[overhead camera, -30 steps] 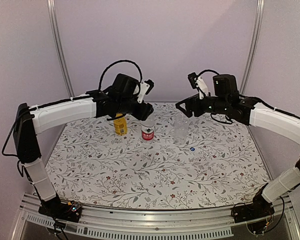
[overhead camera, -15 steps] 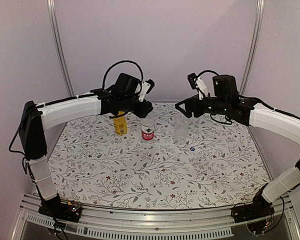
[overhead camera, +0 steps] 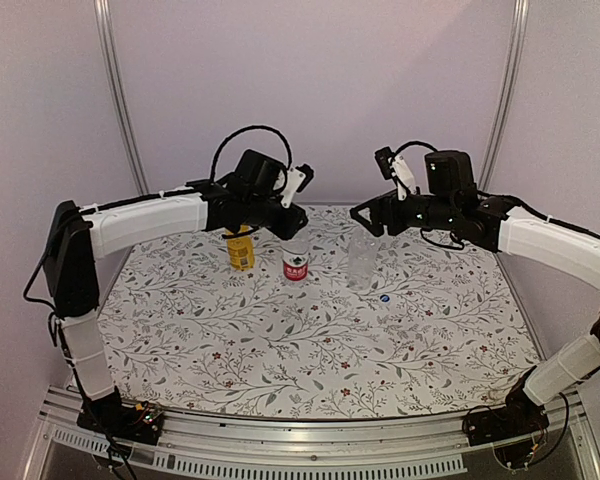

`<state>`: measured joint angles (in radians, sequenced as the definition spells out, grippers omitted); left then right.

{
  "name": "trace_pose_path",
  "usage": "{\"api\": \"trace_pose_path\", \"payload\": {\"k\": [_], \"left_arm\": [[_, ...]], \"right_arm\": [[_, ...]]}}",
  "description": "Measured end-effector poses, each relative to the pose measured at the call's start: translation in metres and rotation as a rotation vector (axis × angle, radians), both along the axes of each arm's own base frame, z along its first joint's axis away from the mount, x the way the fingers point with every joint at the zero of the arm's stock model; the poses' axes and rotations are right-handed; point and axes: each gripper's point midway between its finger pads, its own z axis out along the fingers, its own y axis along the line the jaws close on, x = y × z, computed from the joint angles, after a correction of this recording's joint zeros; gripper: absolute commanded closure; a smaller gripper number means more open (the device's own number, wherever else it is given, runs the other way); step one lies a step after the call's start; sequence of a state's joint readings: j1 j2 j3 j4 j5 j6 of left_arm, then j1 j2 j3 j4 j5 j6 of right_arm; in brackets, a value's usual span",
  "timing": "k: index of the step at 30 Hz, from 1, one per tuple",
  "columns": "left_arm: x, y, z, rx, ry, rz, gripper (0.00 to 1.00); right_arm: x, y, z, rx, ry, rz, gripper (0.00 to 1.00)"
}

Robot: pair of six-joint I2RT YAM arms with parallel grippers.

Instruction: Unscrew the bottle caps

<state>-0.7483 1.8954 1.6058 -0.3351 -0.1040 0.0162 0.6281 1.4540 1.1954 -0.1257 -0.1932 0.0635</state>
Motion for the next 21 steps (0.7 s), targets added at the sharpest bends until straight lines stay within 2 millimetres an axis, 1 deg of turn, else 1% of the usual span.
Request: {"api": "trace_pose_path", "payload": {"k": [3, 10, 14, 17, 19, 21], "left_arm": [[0.0, -0.001, -0.004, 0.003, 0.007, -0.006, 0.64], [-0.001, -0.002, -0.004, 0.001, 0.007, -0.015, 0.8], [-0.001, -0.002, -0.001, 0.0, 0.005, -0.015, 0.86], [-0.004, -0.001, 0.009, -0.016, -0.004, -0.022, 0.91], [-0.011, 0.0, 0.024, -0.043, -0.011, -0.037, 0.94], [-0.02, 0.001, 0.044, -0.079, -0.022, -0.06, 0.99]], "right_arm": [[0.0, 0.0, 0.0, 0.0, 0.0, 0.0, 0.21], [0.0, 0.0, 0.0, 0.0, 0.0, 0.0, 0.2], [0.0, 0.0, -0.001, -0.001, 0.001, 0.001, 0.2], [-0.001, 0.001, 0.0, -0.004, 0.001, 0.005, 0.17], [-0.003, 0.005, 0.0, -0.011, -0.005, 0.019, 0.13], [-0.008, 0.011, 0.0, -0.022, -0.019, 0.05, 0.07]]}}
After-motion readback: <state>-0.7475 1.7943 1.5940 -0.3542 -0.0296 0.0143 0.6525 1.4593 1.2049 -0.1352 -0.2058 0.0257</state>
